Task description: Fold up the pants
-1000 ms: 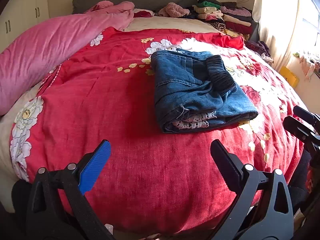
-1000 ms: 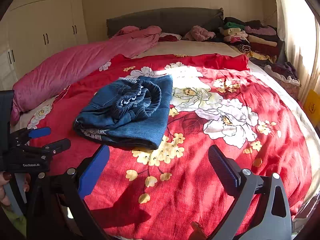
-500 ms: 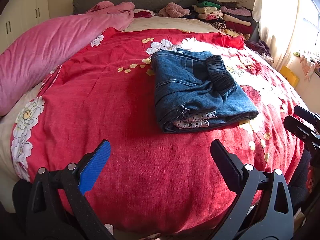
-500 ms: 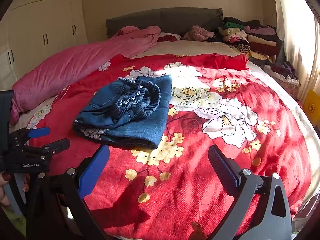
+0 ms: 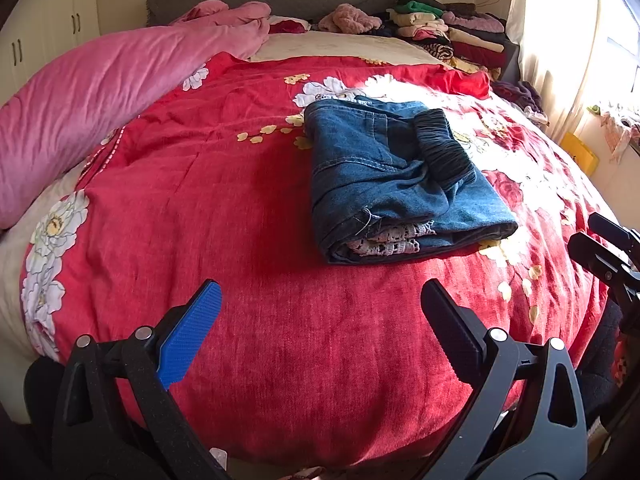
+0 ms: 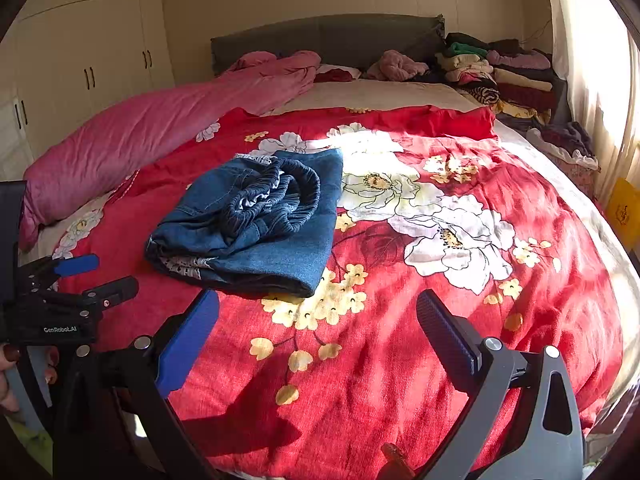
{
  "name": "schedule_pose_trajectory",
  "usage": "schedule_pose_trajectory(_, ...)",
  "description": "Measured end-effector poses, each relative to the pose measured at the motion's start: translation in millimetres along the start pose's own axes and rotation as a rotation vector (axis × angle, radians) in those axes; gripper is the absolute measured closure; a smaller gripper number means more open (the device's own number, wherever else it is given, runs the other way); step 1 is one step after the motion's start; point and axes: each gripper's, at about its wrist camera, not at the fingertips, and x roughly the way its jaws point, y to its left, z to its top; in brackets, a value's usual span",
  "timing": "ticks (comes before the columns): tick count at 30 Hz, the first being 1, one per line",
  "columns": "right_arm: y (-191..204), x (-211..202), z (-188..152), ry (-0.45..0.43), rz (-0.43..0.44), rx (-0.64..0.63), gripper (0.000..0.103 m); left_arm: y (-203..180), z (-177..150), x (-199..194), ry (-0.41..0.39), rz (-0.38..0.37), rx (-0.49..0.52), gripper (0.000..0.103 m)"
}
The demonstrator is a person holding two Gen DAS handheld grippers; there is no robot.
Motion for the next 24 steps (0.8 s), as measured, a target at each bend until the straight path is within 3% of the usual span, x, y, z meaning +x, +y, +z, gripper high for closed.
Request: schedule_pose_trajectory(24,-3.5,-1.7,-1.1,-0.004,-0.011,0.017,0.004,3.4,0.2,0.1,0.002,0.0,-0.003,0.009)
